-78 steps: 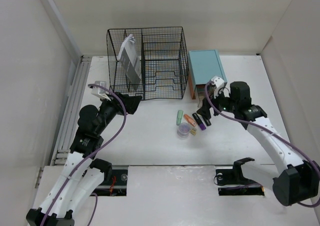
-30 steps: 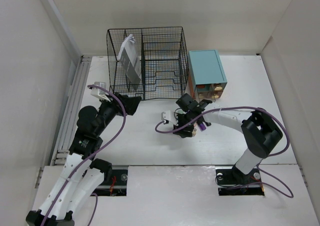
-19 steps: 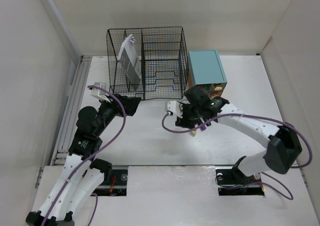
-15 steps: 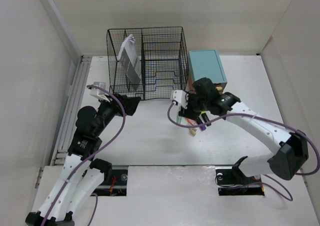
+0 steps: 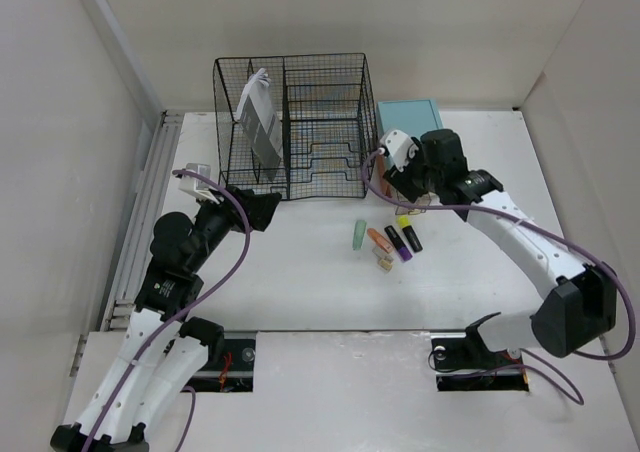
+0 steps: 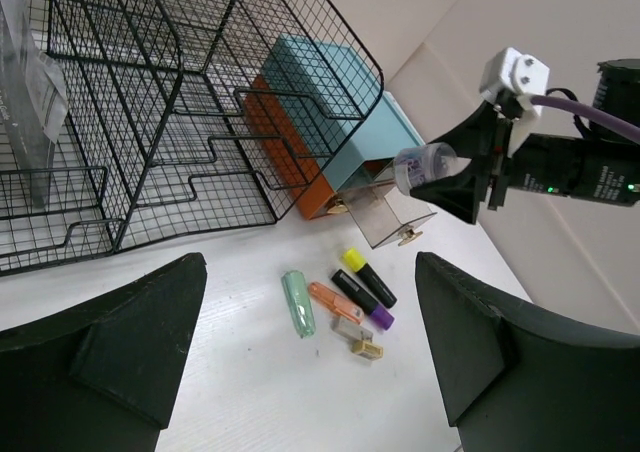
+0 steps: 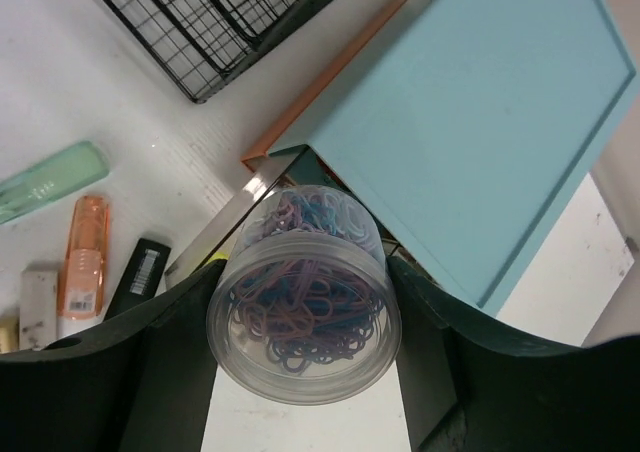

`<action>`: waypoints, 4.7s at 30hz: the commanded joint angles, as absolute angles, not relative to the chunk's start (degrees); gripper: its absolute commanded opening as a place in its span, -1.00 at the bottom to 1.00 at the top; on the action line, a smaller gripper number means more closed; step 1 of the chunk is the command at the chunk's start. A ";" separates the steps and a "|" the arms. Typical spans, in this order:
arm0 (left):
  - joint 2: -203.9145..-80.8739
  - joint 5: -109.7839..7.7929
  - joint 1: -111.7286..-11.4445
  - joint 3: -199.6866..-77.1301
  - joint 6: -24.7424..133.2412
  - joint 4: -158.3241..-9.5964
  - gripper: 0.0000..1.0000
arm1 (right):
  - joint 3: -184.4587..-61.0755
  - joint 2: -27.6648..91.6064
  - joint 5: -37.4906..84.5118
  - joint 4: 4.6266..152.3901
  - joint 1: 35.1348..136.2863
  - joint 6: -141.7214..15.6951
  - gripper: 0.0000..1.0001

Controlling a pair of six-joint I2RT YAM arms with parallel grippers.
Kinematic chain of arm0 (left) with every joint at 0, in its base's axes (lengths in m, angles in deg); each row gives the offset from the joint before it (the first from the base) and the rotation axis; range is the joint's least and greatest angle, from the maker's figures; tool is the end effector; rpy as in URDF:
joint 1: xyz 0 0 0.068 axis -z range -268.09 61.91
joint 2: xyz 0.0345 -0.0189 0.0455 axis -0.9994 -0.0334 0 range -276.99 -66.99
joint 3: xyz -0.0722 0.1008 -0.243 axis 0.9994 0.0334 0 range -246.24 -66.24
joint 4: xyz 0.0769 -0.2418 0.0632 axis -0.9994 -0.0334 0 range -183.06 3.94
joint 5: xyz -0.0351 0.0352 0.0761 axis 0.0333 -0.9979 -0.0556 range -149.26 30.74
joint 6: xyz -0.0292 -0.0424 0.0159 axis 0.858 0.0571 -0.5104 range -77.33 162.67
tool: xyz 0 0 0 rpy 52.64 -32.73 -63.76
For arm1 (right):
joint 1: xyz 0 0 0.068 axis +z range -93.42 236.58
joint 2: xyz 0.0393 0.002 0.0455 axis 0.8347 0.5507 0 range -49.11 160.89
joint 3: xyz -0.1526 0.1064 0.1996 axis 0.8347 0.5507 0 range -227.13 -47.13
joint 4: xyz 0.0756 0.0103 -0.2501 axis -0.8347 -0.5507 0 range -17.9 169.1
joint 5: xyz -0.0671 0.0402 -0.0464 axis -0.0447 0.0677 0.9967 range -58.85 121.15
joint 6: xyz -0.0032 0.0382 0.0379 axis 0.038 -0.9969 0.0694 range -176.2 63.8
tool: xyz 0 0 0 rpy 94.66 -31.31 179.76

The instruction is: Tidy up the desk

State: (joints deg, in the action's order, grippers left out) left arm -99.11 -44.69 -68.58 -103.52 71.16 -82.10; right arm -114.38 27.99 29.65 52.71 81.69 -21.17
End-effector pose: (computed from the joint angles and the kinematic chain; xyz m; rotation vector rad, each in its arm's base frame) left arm 0.1309 -0.0560 0.3529 0.1037 1.4708 -0.8661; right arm 0.2723 0.1286 0.3233 -1.1168 1.9001 -0.0679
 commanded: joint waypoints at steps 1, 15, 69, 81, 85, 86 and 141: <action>-98.37 -44.32 -68.31 -106.05 70.36 -79.91 0.66 | -115.50 30.77 33.52 57.84 80.85 -24.38 -0.62; -98.37 -44.32 -68.31 -105.53 70.36 -79.91 0.66 | -121.31 35.62 26.77 46.94 77.94 -24.38 -0.46; -98.45 -40.37 -68.31 -101.23 77.03 -74.04 0.66 | -113.58 36.66 16.11 39.89 74.07 -3.53 -1.00; -102.41 -38.78 -68.31 -98.06 83.09 -66.29 0.66 | -114.72 40.80 31.32 60.18 74.68 -14.09 -1.00; -104.51 -38.78 -68.31 -98.06 83.10 -65.59 0.63 | -114.72 41.33 33.44 63.45 75.22 -15.41 -1.00; -104.52 -38.78 -68.31 -98.06 83.10 -64.80 0.63 | -114.11 41.33 34.22 64.33 75.22 -16.11 -1.00; -120.95 -55.13 -49.15 -119.24 51.28 -92.57 0.73 | -102.51 39.04 2.50 82.61 51.93 -71.31 0.31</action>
State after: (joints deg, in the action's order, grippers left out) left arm -121.51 -56.05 -49.19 -119.06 52.12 -94.64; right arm -103.73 41.61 2.11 74.11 52.31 -67.66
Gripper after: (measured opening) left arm 0.862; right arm 0.654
